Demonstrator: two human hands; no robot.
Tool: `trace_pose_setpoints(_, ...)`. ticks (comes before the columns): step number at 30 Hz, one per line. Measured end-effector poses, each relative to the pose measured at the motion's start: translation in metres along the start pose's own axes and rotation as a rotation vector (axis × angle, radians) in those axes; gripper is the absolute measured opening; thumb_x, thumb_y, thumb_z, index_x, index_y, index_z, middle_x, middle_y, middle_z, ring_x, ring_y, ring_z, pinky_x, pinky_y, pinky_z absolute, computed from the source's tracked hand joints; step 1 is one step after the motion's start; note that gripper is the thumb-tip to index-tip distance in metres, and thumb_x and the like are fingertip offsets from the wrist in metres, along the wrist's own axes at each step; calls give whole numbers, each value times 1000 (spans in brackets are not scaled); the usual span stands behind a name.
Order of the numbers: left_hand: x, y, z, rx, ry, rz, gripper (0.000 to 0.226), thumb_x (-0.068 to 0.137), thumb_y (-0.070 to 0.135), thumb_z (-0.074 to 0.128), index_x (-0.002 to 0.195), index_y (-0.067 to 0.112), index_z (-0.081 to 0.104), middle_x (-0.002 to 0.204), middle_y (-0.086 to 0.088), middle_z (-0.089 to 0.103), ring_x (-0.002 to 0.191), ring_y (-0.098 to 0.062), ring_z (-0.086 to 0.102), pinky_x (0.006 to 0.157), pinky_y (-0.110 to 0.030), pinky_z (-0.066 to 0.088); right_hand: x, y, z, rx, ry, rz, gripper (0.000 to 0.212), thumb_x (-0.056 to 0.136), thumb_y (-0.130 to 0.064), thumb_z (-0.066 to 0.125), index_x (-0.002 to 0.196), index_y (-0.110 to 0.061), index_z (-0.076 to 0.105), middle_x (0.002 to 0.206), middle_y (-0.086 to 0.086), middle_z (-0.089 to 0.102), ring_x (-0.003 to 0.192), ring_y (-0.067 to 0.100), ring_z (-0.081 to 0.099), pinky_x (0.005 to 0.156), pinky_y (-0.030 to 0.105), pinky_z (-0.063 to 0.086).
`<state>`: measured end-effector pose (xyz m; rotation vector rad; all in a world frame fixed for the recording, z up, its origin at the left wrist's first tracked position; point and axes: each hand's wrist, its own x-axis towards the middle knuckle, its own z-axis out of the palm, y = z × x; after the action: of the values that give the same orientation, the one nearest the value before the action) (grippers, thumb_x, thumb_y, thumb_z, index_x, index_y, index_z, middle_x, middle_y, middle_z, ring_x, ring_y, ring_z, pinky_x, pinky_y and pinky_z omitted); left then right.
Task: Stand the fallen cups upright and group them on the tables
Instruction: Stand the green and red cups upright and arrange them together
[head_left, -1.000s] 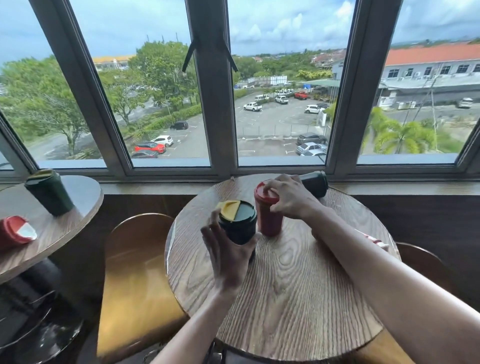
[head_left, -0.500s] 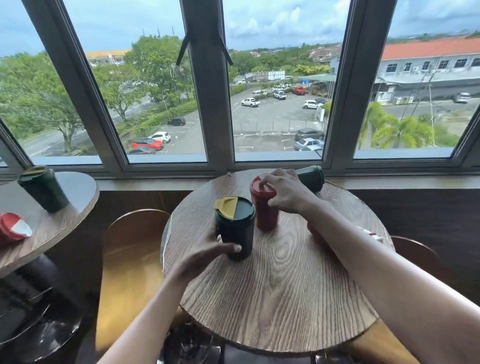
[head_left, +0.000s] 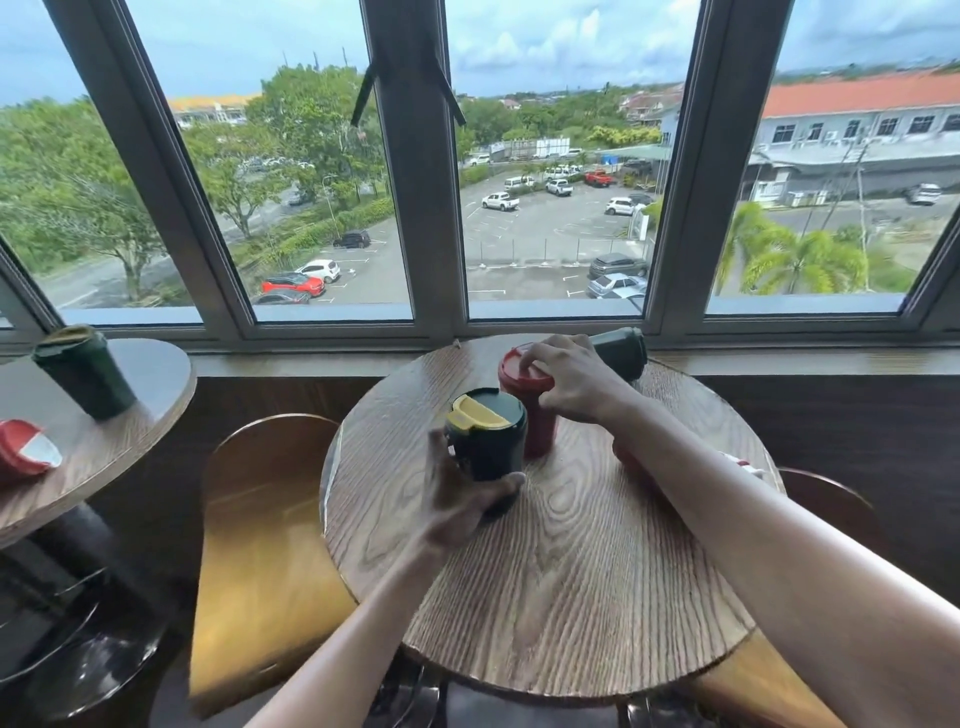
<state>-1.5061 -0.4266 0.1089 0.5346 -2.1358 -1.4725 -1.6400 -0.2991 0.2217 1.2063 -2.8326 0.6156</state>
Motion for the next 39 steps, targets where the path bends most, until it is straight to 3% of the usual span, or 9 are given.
trace_pose_setpoints(5, -6, 9, 26, 83, 221, -8, 91, 44, 42, 92, 109, 25, 31, 112, 3, 45, 112, -19, 47, 98, -36, 45, -3, 1, 0, 15, 13, -19, 51, 77, -6, 59, 126, -19, 57, 138, 6, 46, 131, 28, 27, 107, 35, 27)
trace_pose_setpoints(8, -7, 16, 35, 85, 303, -37, 97, 45, 43, 92, 120, 17, 36, 116, 1, 44, 116, -23, 44, 102, -40, 42, -5, 2, -1, 21, 13, -33, 50, 78, -2, 57, 125, -19, 57, 141, 4, 45, 133, 28, 26, 109, 34, 25)
trace_pose_setpoints(11, -8, 13, 38, 178, 267, -35, 109, 50, 48, 90, 135, 11, 33, 126, -8, 42, 125, -27, 37, 111, -42, 32, -5, 4, -1, 28, 19, -38, 50, 79, -1, 57, 126, -19, 57, 141, 4, 45, 133, 27, 25, 109, 35, 25)
trace_pose_setpoints(13, -9, 9, 35, 233, 201, -57, 104, 57, 47, 87, 137, 12, 31, 126, -7, 41, 126, -28, 36, 111, -44, 29, -4, 5, 1, 36, 24, -37, 50, 79, -1, 56, 126, -19, 58, 140, 4, 46, 132, 27, 26, 108, 35, 25)
trace_pose_setpoints(18, -3, -2, 19, 190, 161, -7, 81, 59, 34, 88, 124, 18, 42, 113, 5, 50, 113, -23, 48, 99, -44, 43, -1, 6, 3, 59, 41, -27, 51, 78, -2, 58, 126, -20, 59, 137, 4, 48, 129, 27, 29, 107, 33, 26)
trace_pose_setpoints(26, 6, -9, 15, 186, 190, 5, 84, 58, 35, 89, 124, 20, 39, 113, 7, 47, 112, -22, 49, 98, -45, 46, 0, 9, 5, 69, 45, -32, 49, 77, -5, 60, 123, -20, 59, 135, 4, 48, 130, 28, 29, 107, 33, 25)
trace_pose_setpoints(30, 5, -10, 15, 187, 179, 12, 87, 61, 34, 88, 130, 16, 38, 115, 6, 43, 117, -21, 44, 99, -40, 44, 2, 9, 5, 102, 30, -15, 45, 78, -16, 66, 123, -22, 60, 141, 1, 41, 132, 28, 27, 107, 32, 23)
trace_pose_setpoints(39, 6, -13, 14, 193, 177, 23, 82, 62, 34, 87, 126, 15, 40, 110, 6, 42, 113, -20, 42, 101, -48, 40, -8, 12, 19, 162, 151, 53, 57, 77, -22, 67, 132, -33, 54, 144, 0, 34, 132, 27, 25, 112, 49, 25)
